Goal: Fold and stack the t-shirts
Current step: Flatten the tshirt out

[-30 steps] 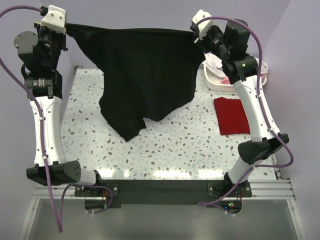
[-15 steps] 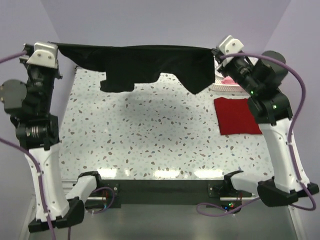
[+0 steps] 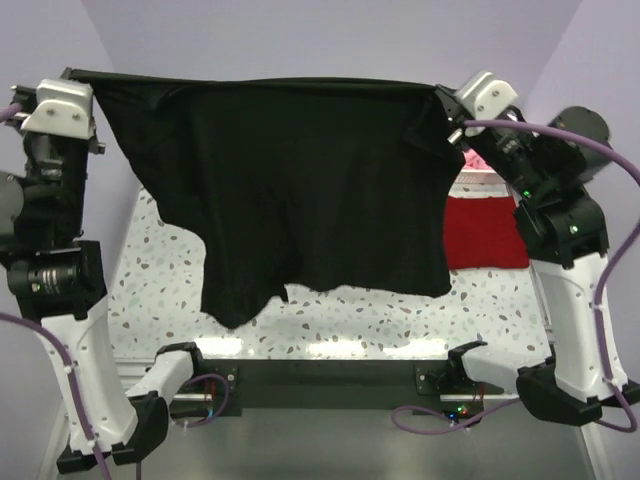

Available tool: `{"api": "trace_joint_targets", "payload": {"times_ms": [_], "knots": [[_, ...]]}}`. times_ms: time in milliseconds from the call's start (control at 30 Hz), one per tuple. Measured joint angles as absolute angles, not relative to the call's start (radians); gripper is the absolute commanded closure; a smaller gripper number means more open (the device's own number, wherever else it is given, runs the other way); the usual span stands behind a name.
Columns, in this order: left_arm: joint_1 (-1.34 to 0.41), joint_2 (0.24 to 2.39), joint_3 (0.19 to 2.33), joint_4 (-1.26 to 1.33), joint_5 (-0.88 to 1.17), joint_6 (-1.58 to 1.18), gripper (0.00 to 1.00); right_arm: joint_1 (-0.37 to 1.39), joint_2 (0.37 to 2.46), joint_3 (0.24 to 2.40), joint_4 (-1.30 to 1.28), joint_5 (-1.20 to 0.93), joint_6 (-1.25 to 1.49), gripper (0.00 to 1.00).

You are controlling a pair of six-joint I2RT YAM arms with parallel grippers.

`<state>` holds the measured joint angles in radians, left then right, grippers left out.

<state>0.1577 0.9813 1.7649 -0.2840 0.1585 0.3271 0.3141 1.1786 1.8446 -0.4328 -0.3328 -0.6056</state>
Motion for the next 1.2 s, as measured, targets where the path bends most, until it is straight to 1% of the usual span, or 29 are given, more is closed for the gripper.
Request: {"api": "trace_joint_targets", "payload": {"times_ms": [100,267,400,433,467,500,533,567,600,633,667,700,733,767,800,833,900,933,967,1033,1133,1200], "knots": [[0.160,1.029,1.723,-0.311,0.162,0.362,1.00,0.314,1.239,1.806,-0.433,-0.331,-0.629,1.00],[0.164,1.108,1.547,-0.347,0.192,0.418,1.00,0.312,1.385,1.660,-0.422,-0.330,-0.657,1.00],[0.160,1.235,1.393,-0.363,0.219,0.435,1.00,0.307,1.551,1.559,-0.426,-0.322,-0.686,1.00],[0.156,1.271,1.372,-0.363,0.221,0.436,1.00,0.307,1.587,1.549,-0.428,-0.316,-0.694,0.98],[0.149,1.320,1.353,-0.362,0.223,0.437,1.00,0.305,1.634,1.548,-0.431,-0.305,-0.702,0.85],[0.139,1.375,1.345,-0.360,0.223,0.437,1.00,0.305,1.682,1.550,-0.426,-0.294,-0.708,0.78],[0.126,1.436,1.346,-0.356,0.219,0.437,1.00,0.305,1.735,1.559,-0.426,-0.270,-0.715,0.64],[0.115,1.506,1.353,-0.350,0.207,0.434,1.00,0.303,1.795,1.587,-0.432,-0.247,-0.715,0.54],[0.106,1.586,1.383,-0.354,0.198,0.429,1.00,0.300,1.867,1.639,-0.443,-0.219,-0.713,0.53],[0.101,1.657,1.422,-0.361,0.187,0.423,0.94,0.297,1.929,1.695,-0.450,-0.194,-0.710,0.49],[0.096,1.760,1.493,-0.379,0.172,0.412,0.89,0.294,2.024,1.802,-0.487,-0.159,-0.693,0.45],[0.094,1.878,1.616,-0.443,0.162,0.398,0.85,0.290,2.112,1.911,-0.500,-0.127,-0.676,0.45],[0.093,1.996,1.745,-0.469,0.153,0.380,0.75,0.287,2.188,2.010,-0.519,-0.093,-0.660,0.45],[0.095,2.106,1.876,-0.513,0.144,0.361,0.69,0.282,2.249,2.097,-0.549,-0.067,-0.643,0.41],[0.098,2.203,2.009,-0.567,0.144,0.340,0.60,0.278,2.290,2.161,-0.579,-0.048,-0.625,0.41],[0.101,2.260,2.084,-0.583,0.144,0.322,0.44,0.274,2.307,2.194,-0.604,-0.035,-0.615,0.39],[0.110,2.302,2.135,-0.622,0.142,0.290,0.32,0.267,2.314,2.226,-0.672,-0.026,-0.590,0.39],[0.115,2.294,2.125,-0.641,0.139,0.279,0.30,0.263,2.308,2.233,-0.706,-0.026,-0.580,0.39],[0.118,2.280,2.109,-0.645,0.134,0.272,0.30,0.261,2.297,2.233,-0.736,-0.034,-0.572,0.39],[0.126,2.205,2.009,-0.638,0.125,0.270,0.30,0.259,2.274,2.221,-0.795,-0.054,-0.559,0.40],[0.136,2.098,1.890,-0.655,0.132,0.270,0.32,0.264,2.230,2.171,-0.882,-0.108,-0.559,0.42],[0.139,2.023,1.805,-0.659,0.165,0.272,0.33,0.273,2.210,2.130,-0.932,-0.147,-0.566,0.46]]}}
